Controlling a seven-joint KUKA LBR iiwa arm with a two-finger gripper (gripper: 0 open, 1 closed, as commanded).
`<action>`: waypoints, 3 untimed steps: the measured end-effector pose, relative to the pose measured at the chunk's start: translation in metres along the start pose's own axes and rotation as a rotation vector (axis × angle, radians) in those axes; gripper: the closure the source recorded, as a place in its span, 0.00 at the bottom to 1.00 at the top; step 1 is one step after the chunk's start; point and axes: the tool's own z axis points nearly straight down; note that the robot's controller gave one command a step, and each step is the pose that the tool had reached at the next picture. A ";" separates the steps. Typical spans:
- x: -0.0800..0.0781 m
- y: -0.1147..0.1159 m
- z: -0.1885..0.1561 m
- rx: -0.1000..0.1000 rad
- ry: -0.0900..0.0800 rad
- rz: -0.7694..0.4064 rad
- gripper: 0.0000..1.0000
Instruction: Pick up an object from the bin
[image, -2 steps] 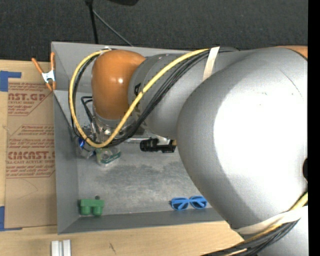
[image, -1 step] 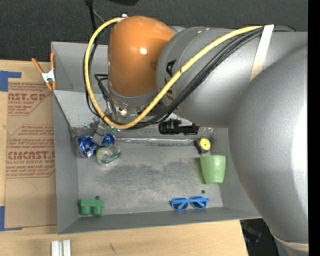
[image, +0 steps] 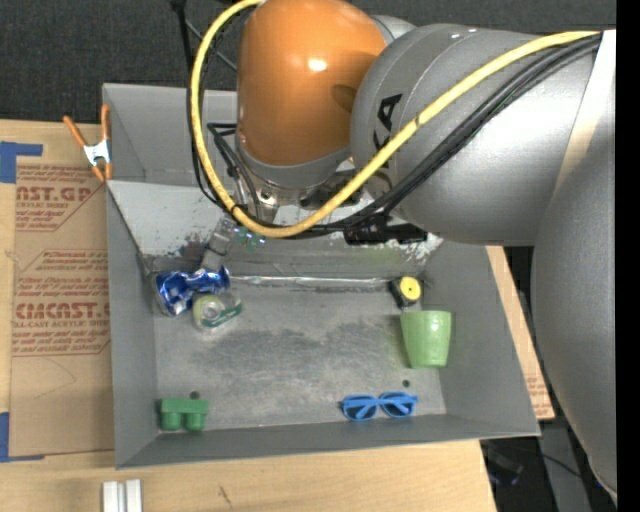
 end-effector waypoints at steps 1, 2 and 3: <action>0.062 -0.029 0.073 0.007 0.012 -0.367 1.00; 0.051 -0.033 0.187 0.005 0.012 -0.678 1.00; 0.051 -0.031 0.185 0.001 0.009 -0.678 0.00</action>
Offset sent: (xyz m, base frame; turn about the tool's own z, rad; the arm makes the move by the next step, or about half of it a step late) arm -0.0659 0.0013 -0.0709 -0.3645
